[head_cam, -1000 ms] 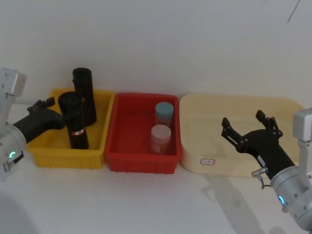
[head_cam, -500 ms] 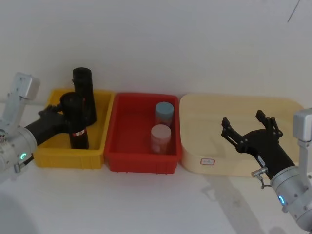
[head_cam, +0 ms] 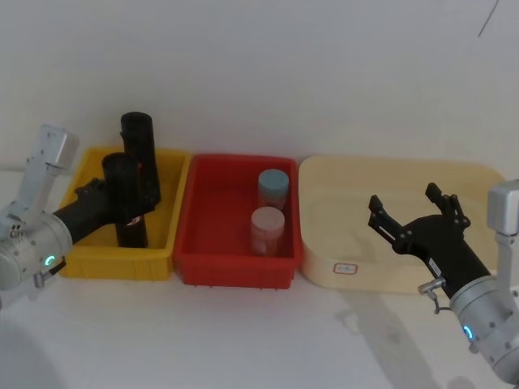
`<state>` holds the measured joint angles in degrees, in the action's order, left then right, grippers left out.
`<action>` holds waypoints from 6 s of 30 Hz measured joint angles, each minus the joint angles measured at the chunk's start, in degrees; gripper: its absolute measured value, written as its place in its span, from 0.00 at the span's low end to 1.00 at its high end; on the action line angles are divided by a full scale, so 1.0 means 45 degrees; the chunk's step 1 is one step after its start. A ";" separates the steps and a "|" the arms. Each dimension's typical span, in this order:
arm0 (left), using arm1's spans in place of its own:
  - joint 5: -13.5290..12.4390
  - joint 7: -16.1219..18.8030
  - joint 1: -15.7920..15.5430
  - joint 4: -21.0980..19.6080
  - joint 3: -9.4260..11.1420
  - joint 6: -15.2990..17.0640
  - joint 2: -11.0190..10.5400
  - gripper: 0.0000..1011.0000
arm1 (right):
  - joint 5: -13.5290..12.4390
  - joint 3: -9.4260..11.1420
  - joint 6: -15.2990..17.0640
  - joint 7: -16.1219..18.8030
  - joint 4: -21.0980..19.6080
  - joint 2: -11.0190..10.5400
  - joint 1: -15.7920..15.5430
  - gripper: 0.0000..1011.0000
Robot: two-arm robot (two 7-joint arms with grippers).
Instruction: Pick up the garbage bag with the one hand and transfer it to the other hand.
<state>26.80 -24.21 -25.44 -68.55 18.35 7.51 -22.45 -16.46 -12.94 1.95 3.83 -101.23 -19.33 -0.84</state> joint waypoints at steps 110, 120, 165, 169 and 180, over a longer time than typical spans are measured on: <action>-0.0106 -0.0087 -0.0152 0.0281 0.0074 -0.0070 0.0157 0.44 | 0.1018 -0.3280 0.4506 0.2676 0.4864 0.1435 0.5622 0.99; -0.0107 -0.0086 -0.0152 0.0280 0.0074 -0.0071 0.0157 0.44 | 0.1285 -0.3479 0.4750 0.2826 0.5536 0.1657 0.6058 0.99; -0.0107 -0.0087 -0.0152 0.0280 0.0074 -0.0070 0.0157 0.44 | 0.1783 -0.3728 0.5311 0.3476 0.7312 0.2456 0.7086 0.88; -0.0106 -0.0086 -0.0152 0.0281 0.0074 -0.0070 0.0157 0.44 | 0.1790 -0.3724 0.5300 0.3488 0.7349 0.2472 0.7098 0.77; -0.0107 -0.0086 -0.0152 0.0282 0.0074 -0.0070 0.0157 0.44 | 0.1800 -0.3710 0.5275 0.3512 0.7400 0.2500 0.7116 0.66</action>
<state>26.32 -24.60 -26.12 -67.28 18.69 7.19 -21.74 -8.36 -29.64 25.69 19.63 -67.93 -8.08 31.18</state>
